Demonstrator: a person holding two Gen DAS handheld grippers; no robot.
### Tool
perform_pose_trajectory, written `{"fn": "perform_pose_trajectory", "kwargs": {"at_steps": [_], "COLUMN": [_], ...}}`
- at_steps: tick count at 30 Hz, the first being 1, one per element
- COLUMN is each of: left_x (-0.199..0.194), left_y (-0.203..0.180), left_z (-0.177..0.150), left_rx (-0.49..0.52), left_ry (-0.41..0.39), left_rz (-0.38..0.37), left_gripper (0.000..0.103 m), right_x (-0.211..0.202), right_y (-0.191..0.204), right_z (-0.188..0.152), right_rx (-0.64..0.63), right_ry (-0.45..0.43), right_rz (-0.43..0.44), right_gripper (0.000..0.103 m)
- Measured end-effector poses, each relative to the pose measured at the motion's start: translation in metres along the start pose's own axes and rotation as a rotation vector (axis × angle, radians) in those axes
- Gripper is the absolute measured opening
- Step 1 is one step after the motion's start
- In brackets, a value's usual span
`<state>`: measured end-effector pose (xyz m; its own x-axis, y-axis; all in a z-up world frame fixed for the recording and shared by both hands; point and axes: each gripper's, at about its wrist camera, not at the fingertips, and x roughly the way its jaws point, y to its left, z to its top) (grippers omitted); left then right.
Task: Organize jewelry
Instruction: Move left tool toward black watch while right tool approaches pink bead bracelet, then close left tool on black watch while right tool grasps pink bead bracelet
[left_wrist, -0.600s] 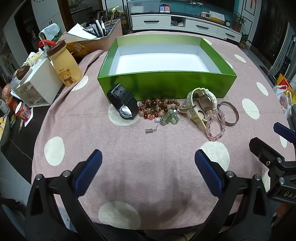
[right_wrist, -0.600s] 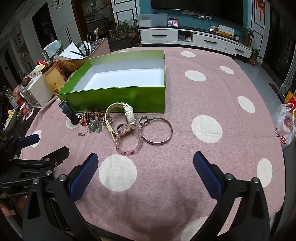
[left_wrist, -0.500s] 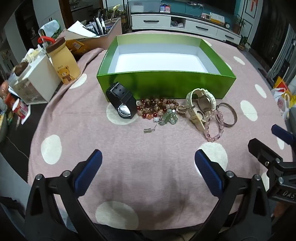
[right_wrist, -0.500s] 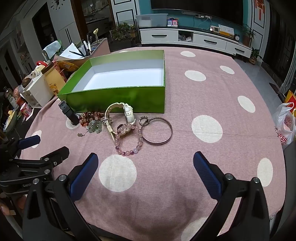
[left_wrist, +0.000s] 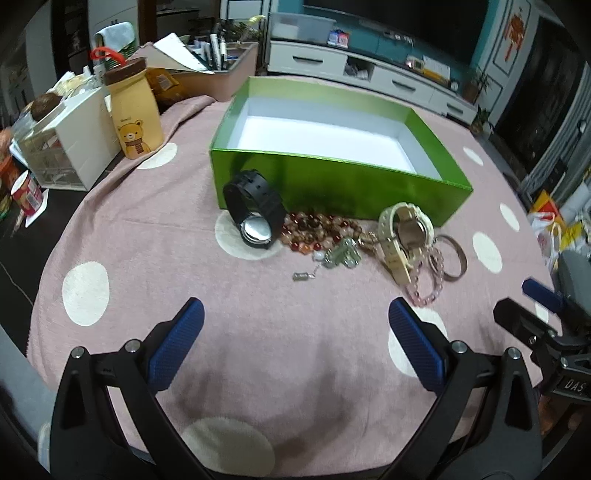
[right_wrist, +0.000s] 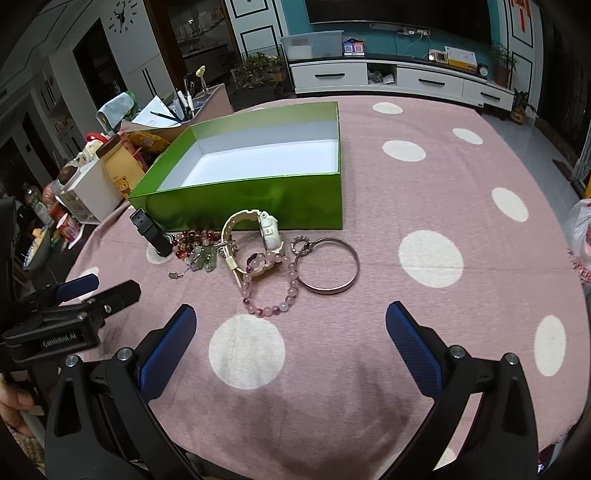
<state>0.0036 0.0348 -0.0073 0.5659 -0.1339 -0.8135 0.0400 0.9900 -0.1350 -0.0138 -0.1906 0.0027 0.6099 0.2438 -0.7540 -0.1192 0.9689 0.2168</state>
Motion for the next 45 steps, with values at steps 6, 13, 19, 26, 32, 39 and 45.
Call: {"fn": "perform_pose_trajectory", "kwargs": {"at_steps": [6,13,19,26,32,39,45], "left_x": [0.003,0.011,0.022,0.043,0.058,0.066,0.065], "left_y": [0.02,0.029,0.029,0.029,0.028,0.027,0.026], "left_z": [0.001,0.002,0.011,0.03,0.043,0.049,0.048], "left_rx": [-0.069,-0.109,-0.103,-0.08,-0.079,-0.075,-0.071], "left_ry": [-0.042,-0.063,-0.082,-0.093,-0.091,-0.094,-0.102], "left_rz": [-0.001,-0.031,-0.038,-0.04,-0.066,-0.088,-0.109], "left_gripper": [0.099,0.085,0.079,0.072,0.053,0.023,0.014], "right_x": [0.007,0.014,0.02,0.03,0.035,0.039,0.042], "right_y": [-0.005,-0.005,-0.003,0.001,0.004,-0.006,-0.012], "right_z": [-0.002,-0.002,-0.001,0.0,0.004,0.009,0.011], "right_rx": [0.016,0.002,-0.01,-0.024,-0.036,-0.013,0.0], "right_ry": [-0.003,-0.006,-0.005,0.008,0.004,0.005,0.011], "right_rz": [0.048,0.098,0.121,0.163,0.173,0.153,0.144], "right_gripper": [0.101,0.09,0.08,0.072,0.071,0.069,0.066]}}
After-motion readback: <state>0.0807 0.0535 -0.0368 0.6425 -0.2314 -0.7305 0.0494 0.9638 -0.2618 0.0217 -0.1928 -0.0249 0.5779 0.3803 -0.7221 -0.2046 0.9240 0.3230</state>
